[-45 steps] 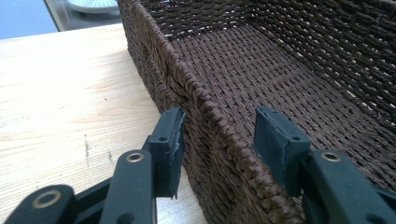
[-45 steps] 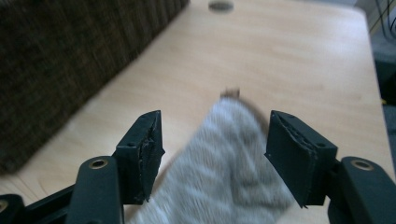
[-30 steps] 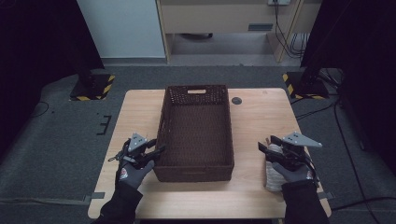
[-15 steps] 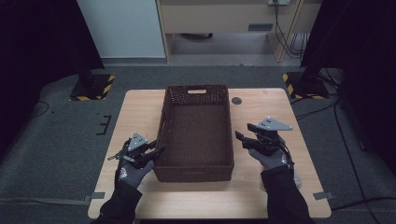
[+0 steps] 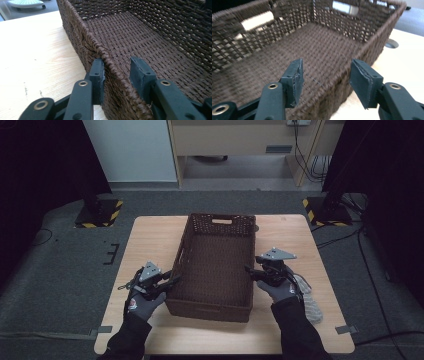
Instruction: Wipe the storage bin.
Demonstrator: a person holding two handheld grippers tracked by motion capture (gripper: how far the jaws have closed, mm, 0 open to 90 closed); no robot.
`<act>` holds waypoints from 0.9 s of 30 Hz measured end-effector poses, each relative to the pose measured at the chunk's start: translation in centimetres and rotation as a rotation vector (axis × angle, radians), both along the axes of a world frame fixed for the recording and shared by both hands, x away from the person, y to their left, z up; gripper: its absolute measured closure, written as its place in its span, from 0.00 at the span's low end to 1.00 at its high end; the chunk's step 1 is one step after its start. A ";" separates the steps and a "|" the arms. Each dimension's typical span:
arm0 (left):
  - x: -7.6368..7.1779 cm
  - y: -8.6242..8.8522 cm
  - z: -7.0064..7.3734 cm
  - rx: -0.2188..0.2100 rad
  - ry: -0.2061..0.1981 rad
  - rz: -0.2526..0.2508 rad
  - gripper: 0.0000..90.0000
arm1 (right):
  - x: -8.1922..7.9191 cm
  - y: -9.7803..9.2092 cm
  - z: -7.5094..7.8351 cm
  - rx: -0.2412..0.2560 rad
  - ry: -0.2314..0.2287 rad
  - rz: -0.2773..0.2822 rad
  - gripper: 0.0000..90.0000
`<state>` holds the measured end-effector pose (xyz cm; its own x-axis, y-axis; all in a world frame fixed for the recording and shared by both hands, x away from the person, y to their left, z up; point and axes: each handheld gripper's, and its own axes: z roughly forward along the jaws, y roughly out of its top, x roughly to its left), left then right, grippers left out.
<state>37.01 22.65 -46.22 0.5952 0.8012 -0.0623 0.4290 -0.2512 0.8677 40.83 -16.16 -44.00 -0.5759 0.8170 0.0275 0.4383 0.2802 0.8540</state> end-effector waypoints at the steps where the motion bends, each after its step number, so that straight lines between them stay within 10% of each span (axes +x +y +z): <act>1: 0.0 0.0 0.0 0.001 -0.011 0.005 0.67 | 0.1 0.0 -0.2 -0.020 0.010 -0.007 0.54; 12: -2.2 0.4 1.1 -0.024 -0.028 0.024 0.55 | -0.6 0.1 -0.6 -0.012 -0.013 -0.019 0.64; 27: -3.2 0.8 0.4 0.028 0.012 0.039 0.73 | -0.1 0.3 0.5 -0.001 -0.062 -0.056 0.53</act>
